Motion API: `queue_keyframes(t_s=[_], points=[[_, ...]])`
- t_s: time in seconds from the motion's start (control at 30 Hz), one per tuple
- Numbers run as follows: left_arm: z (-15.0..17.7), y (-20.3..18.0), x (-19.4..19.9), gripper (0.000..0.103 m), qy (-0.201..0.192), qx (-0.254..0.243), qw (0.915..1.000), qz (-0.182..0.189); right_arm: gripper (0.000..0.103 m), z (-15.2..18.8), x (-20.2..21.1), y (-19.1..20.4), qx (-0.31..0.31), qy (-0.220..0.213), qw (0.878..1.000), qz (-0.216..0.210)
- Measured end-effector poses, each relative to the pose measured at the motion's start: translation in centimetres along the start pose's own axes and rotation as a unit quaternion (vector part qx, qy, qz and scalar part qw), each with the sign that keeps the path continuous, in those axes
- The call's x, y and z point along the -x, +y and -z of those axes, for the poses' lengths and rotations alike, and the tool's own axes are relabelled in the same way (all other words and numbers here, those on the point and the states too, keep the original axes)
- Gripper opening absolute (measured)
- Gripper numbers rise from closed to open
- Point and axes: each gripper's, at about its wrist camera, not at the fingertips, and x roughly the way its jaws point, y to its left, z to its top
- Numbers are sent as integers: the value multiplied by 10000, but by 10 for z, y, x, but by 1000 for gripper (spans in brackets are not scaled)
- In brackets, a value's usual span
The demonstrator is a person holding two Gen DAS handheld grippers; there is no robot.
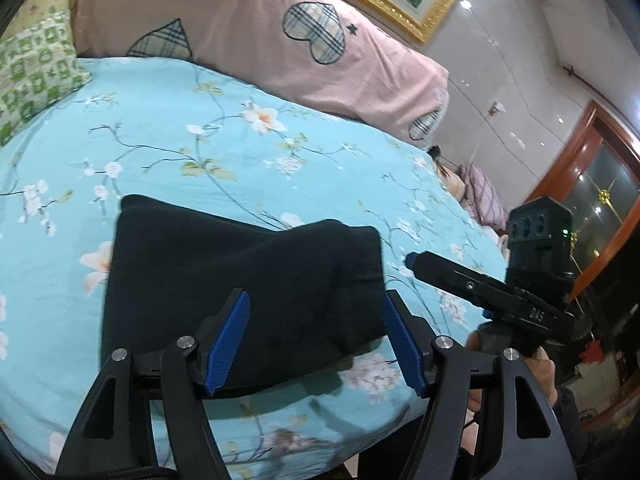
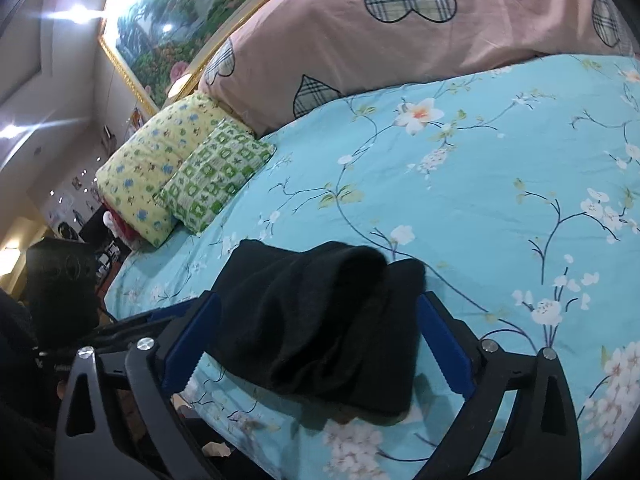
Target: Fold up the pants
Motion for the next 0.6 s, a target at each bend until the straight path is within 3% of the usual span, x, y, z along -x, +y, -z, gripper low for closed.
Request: queue_keyframes(t_s=[0.6], points=[[7,65,28,76,-249,676,9942,-798,99,18,-10,15,-138,67,9965,827]])
